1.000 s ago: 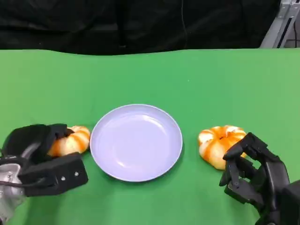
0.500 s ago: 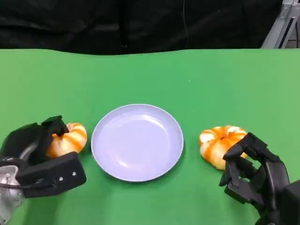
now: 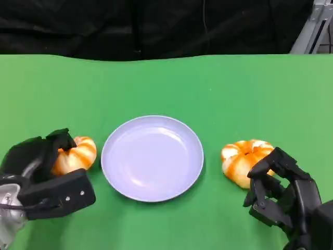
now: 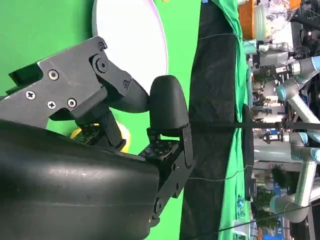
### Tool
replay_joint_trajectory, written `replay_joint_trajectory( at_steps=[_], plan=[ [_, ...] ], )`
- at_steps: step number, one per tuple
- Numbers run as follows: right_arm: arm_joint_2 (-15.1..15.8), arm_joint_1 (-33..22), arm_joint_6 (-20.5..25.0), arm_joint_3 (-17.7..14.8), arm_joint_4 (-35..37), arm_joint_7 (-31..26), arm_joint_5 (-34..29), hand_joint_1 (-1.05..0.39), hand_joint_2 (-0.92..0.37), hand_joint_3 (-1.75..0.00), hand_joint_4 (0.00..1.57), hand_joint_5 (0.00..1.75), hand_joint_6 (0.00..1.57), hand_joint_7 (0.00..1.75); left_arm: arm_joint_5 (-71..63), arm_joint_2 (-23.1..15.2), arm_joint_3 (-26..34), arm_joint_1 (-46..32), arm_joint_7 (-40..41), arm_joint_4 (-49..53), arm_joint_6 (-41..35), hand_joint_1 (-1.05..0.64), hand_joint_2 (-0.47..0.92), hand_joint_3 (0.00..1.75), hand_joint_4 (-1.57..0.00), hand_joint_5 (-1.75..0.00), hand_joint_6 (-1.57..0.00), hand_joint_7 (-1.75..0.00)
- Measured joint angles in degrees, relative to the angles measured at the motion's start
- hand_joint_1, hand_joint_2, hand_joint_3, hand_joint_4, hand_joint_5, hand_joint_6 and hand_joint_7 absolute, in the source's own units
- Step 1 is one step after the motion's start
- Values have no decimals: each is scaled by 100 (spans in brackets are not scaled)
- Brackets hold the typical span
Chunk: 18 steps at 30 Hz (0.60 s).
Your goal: Grasp the bread from the table and place it into the plate.
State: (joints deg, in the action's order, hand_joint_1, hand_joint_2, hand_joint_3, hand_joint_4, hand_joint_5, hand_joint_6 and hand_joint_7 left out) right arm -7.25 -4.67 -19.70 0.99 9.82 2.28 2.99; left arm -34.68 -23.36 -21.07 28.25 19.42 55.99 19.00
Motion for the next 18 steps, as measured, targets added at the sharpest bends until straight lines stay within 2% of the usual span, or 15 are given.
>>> replay_joint_trajectory(
  at_steps=[18],
  plan=[
    [0,0,0,0,0,1,0,-14,-63,-110,83,175,61,162,0,0,1,0,0,-1,0,-4,92,14,-50,-175,-42,-164]
  ],
)
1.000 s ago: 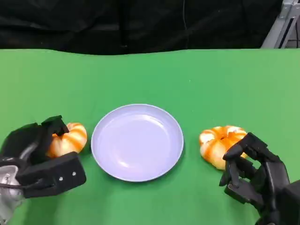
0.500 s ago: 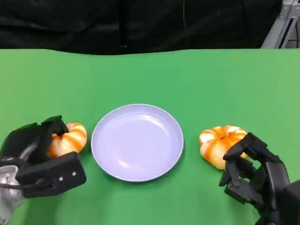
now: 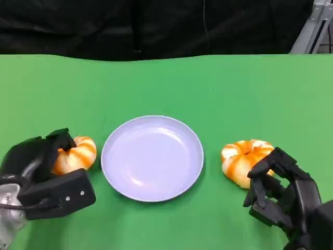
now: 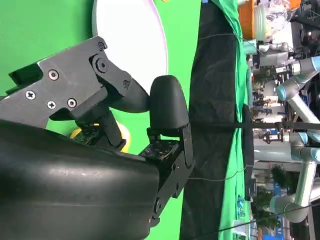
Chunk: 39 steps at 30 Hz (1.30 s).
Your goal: Grasp the bread from the table and place it into the plate.
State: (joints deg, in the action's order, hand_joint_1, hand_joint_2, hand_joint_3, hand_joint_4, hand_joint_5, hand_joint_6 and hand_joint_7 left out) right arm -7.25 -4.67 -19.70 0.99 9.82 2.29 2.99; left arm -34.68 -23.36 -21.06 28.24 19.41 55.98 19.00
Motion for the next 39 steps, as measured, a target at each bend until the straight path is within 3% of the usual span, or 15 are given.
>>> replay_joint_trajectory(
  at_steps=[17,18,22,29,39],
  plan=[
    [0,0,0,0,0,0,-8,-14,-63,-110,83,175,61,163,0,0,4,0,0,-9,0,-3,92,11,-50,-175,-42,-165],
    [0,0,0,0,0,0,-8,-14,-63,-110,83,175,61,163,0,0,6,0,0,-12,0,-5,92,26,-50,-175,-47,-160],
    [0,0,0,-2,-3,0,-4,-14,-63,-111,83,175,61,163,102,-91,180,-90,0,-485,203,-5,92,36,-50,-175,-51,-156],
    [-1,-3,18,2,-31,-8,-2,-14,-62,-111,83,175,61,164,185,-262,541,-342,-272,-1934,113,-2,92,31,-51,-175,-57,-147],
    [-1,-2,-5,-1,-22,11,3,-14,-62,-113,85,175,61,163,195,-262,594,-502,-414,-2157,-52,-2,92,31,-50,-175,-56,-147]
  ],
)
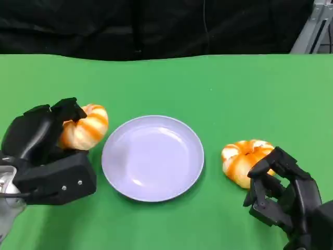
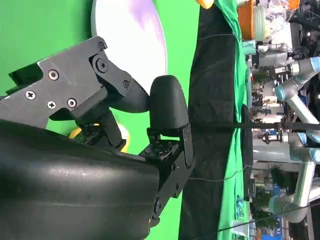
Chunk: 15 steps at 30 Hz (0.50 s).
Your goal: Grasp the bread from the table and place it into the plate.
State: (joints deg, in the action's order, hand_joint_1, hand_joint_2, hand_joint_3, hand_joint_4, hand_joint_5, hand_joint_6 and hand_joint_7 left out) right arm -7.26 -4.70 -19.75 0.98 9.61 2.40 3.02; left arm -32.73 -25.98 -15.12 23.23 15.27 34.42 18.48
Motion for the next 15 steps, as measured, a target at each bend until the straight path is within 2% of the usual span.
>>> replay_joint_trajectory(
  at_steps=[15],
  plan=[
    [0,10,-5,-3,44,7,1,-14,-61,-112,83,175,61,163,-76,1,1,-2,1,-20,13,-1,92,33,-52,-173,-61,-142]
  ],
)
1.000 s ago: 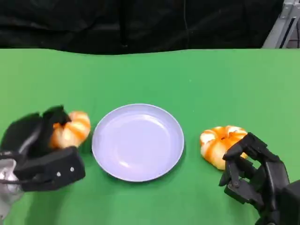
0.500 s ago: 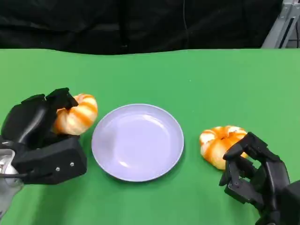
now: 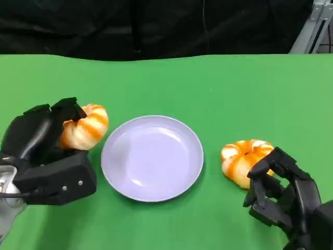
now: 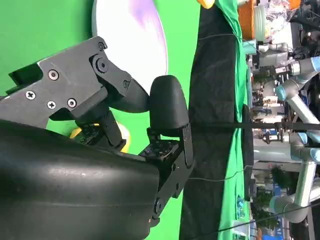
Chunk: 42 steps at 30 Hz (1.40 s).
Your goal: Grasp the bread from the table and place it into the plate.
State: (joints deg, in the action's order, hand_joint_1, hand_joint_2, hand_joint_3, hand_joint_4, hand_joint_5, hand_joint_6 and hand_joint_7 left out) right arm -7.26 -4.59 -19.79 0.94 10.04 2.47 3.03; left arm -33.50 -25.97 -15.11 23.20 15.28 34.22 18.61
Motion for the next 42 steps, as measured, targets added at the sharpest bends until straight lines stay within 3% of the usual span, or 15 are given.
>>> replay_joint_trajectory(
  at_steps=[12,18,33,42],
  plan=[
    [0,2,-4,0,4,-13,-14,-14,-62,-112,83,175,61,162,-1,12,-1,0,0,2,58,-1,92,35,-54,-168,-65,-132],
    [0,2,-4,2,4,-16,-14,-14,-62,-112,83,175,61,163,-62,57,-33,0,1,4,147,-2,92,35,-51,-174,-61,-143],
    [-1,8,-4,1,4,-35,-15,-14,-61,-112,83,175,61,162,-259,198,-129,0,2,-120,148,-3,92,30,-50,-174,-57,-147],
    [-24,36,33,1,4,-44,0,-14,-63,-111,82,175,61,162,-511,564,-687,88,-110,-112,262,-6,92,36,-50,-173,-58,-146]
  ],
)
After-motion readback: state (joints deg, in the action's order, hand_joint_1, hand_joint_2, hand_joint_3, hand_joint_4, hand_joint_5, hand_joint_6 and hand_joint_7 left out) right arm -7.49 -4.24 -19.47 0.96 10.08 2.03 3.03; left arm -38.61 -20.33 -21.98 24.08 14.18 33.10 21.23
